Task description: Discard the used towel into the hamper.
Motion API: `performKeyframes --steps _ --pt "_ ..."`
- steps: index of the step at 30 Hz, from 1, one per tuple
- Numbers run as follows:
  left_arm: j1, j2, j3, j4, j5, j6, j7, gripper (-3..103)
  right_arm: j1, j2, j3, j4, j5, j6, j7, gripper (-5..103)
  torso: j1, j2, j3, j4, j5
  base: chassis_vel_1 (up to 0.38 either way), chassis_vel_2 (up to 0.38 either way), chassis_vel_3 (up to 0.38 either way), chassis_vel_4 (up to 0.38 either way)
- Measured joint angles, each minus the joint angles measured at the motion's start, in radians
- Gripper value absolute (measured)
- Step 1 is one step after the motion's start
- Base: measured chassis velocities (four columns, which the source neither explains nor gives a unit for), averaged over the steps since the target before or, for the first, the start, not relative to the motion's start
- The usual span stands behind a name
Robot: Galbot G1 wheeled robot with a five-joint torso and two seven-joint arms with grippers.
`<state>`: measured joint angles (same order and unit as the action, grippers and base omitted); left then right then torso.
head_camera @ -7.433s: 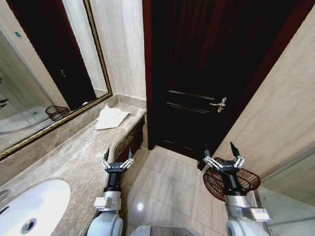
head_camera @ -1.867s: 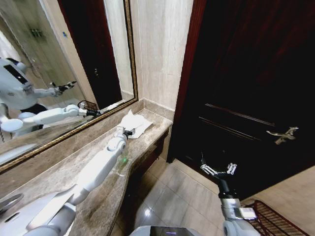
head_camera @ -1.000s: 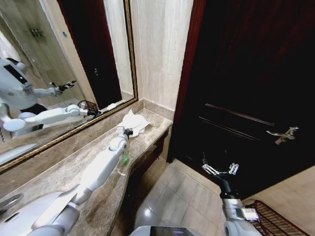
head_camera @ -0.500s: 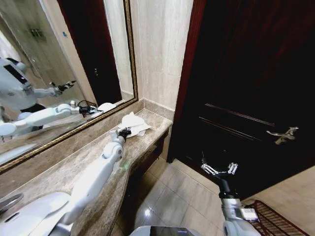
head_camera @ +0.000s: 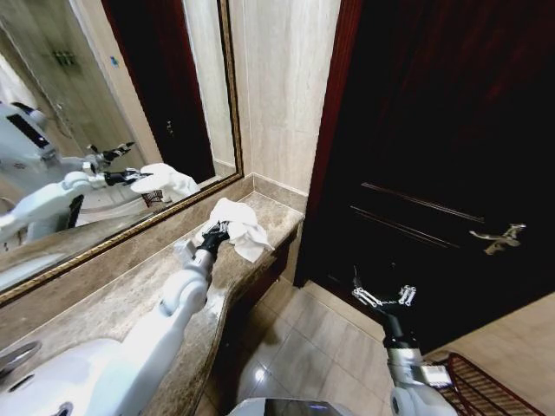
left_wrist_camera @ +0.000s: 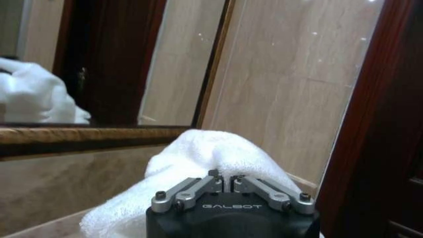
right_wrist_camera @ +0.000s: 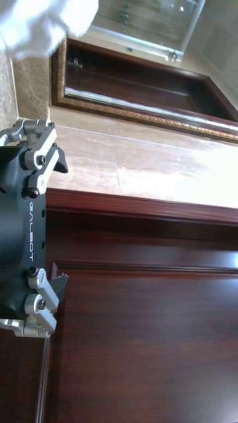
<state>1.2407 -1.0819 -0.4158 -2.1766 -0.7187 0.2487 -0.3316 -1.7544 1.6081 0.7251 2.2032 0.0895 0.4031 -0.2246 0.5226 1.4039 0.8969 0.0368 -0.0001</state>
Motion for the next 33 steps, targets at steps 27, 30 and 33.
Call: performKeyframes --steps 27,30,33 --pt "0.468 -0.256 -0.037 -0.262 0.470 -0.162 0.264 4 -0.013 -0.016 0.192 0.049 0.079 -0.002 0.210 100 0.000 0.000 0.000 -0.0003 0.0002 -0.041 -0.042 -0.040 -0.042" --pt "0.462 -0.254 -0.029 -0.257 0.471 -0.162 0.271 4 -0.027 -0.012 0.207 0.052 0.093 0.013 0.206 100 0.000 0.000 0.000 -0.0005 0.0004 -0.113 -0.118 -0.115 -0.118" --pt "0.454 -0.251 -0.023 -0.250 0.471 -0.164 0.278 4 -0.041 -0.008 0.219 0.053 0.107 0.031 0.197 100 0.000 0.000 0.000 -0.0003 0.0002 -0.130 -0.129 -0.115 -0.123"
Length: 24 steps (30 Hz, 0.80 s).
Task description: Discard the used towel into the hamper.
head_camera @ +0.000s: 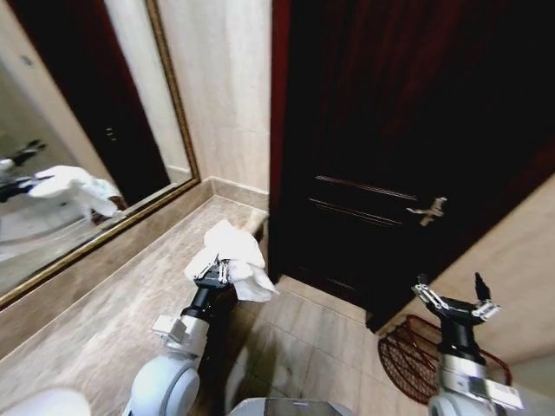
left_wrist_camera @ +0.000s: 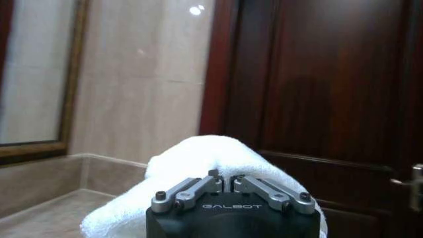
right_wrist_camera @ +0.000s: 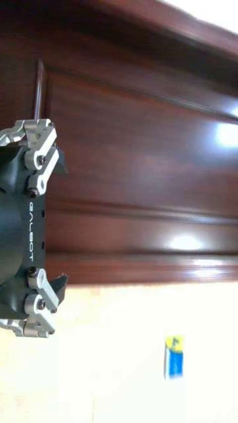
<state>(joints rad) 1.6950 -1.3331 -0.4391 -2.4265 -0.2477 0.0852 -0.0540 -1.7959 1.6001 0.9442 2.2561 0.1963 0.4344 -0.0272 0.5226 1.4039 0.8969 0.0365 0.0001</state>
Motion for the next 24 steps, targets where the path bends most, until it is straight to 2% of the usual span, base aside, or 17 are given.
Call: performKeyframes --steps 12,24 --pt "-0.019 0.001 0.023 0.035 0.002 -0.021 0.009 4 -0.009 0.008 -0.014 0.007 -0.008 0.026 -0.020 100 0.000 0.000 0.000 -0.0001 0.0001 -0.121 -0.128 -0.124 -0.126" --pt "-0.048 0.009 0.036 0.071 -0.012 -0.038 0.008 4 -0.001 0.008 -0.045 0.005 -0.018 0.022 -0.025 100 0.000 0.000 0.000 0.0001 -0.0001 -0.125 -0.121 -0.115 -0.124"
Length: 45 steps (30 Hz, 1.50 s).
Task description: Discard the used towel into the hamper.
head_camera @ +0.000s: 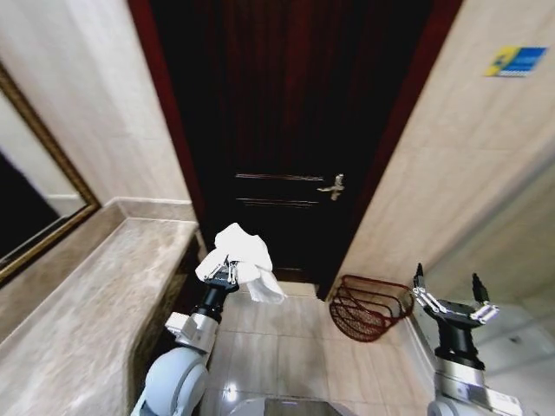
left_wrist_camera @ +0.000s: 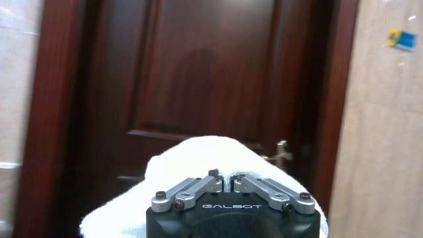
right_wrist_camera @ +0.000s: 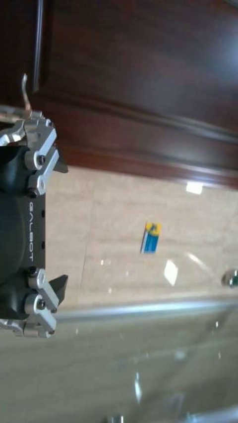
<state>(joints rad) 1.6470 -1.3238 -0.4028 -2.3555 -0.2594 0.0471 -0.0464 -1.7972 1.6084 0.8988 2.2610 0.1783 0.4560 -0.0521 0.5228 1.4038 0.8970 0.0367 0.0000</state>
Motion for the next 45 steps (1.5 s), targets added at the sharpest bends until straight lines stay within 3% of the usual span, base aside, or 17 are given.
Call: performKeyframes --steps 13,30,45 --pt "-0.015 -0.001 0.004 0.030 -0.016 -0.038 -0.005 4 0.006 0.000 -0.023 -0.012 -0.011 -0.011 -0.003 100 0.000 0.000 0.000 0.0001 -0.0001 -0.050 -0.050 -0.048 -0.047" --pt "-0.011 -0.010 0.021 0.040 0.006 -0.041 -0.005 4 0.007 -0.001 -0.017 -0.014 -0.007 0.024 -0.011 100 0.000 0.000 0.000 0.0000 0.0001 -0.117 -0.117 0.117 0.109" --pt "-0.009 -0.012 0.029 0.052 0.040 -0.045 -0.006 4 0.004 0.000 -0.016 -0.007 0.005 0.044 -0.013 100 0.000 0.000 0.000 0.0000 0.0001 0.004 -0.001 -0.022 -0.011"
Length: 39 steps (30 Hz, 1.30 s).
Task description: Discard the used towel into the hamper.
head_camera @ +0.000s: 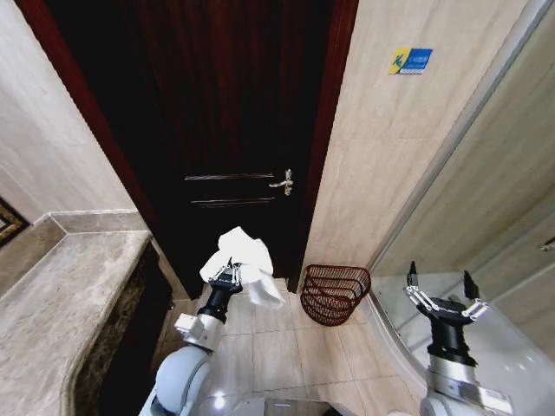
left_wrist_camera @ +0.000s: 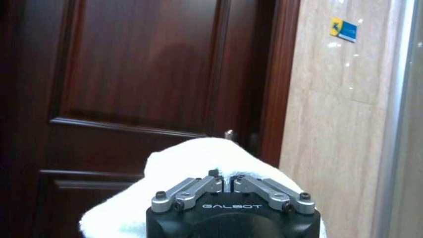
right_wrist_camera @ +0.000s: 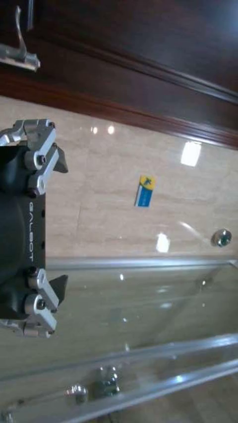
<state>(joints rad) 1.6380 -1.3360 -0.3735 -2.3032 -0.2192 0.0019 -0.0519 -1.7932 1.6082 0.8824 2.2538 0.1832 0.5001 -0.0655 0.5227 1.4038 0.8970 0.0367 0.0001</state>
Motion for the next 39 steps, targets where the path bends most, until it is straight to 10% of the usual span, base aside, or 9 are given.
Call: performKeyframes --steps 26,39 --pt "-0.008 -0.013 0.028 0.053 0.001 -0.020 0.003 4 -0.002 0.000 0.009 -0.026 0.006 0.076 -0.020 100 0.000 0.000 0.000 -0.0002 0.0000 -0.105 -0.100 -0.092 -0.096" --pt "-0.168 -0.013 0.088 0.331 -0.027 -0.097 0.016 4 -0.016 0.000 -0.040 -0.068 -0.060 0.073 -0.033 100 0.000 0.000 0.000 0.0000 -0.0002 -0.049 -0.046 -0.052 -0.052"
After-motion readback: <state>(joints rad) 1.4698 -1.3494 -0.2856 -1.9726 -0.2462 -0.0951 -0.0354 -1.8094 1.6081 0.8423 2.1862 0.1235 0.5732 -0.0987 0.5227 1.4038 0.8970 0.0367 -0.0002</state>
